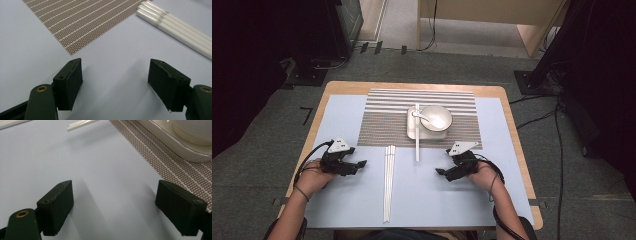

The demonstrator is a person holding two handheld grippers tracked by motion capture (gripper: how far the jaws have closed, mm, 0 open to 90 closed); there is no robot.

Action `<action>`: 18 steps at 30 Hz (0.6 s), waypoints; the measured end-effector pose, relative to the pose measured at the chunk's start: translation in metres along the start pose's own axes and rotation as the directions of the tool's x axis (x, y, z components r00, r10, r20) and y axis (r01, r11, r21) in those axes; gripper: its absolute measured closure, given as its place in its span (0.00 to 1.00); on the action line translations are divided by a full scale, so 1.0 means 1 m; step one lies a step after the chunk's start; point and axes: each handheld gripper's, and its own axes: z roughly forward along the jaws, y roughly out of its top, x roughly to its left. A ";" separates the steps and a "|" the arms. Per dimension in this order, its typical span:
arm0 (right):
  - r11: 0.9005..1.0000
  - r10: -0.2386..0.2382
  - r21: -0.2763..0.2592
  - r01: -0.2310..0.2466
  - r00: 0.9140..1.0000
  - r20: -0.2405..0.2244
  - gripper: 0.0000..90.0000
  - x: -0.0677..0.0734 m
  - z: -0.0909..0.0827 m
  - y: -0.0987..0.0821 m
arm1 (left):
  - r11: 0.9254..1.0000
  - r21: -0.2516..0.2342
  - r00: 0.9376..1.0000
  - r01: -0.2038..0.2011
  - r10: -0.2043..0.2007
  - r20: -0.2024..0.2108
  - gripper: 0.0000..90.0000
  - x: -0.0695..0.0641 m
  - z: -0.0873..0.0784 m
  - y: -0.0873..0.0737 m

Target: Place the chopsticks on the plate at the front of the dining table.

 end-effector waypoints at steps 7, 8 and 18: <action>1.000 0.001 0.000 -0.001 1.000 0.000 0.16 0.000 0.000 0.000 | 0.999 -0.021 1.000 -0.024 0.024 0.015 0.22 0.004 0.001 -0.005; 1.000 0.001 0.000 -0.001 1.000 0.000 0.16 0.000 0.000 0.000 | 0.999 -0.019 1.000 -0.026 0.027 0.013 0.22 0.004 0.001 -0.004; 1.000 0.003 0.001 -0.003 1.000 0.003 0.16 0.001 0.000 0.000 | 0.999 -0.012 0.999 -0.043 0.043 0.008 0.20 0.002 0.002 -0.004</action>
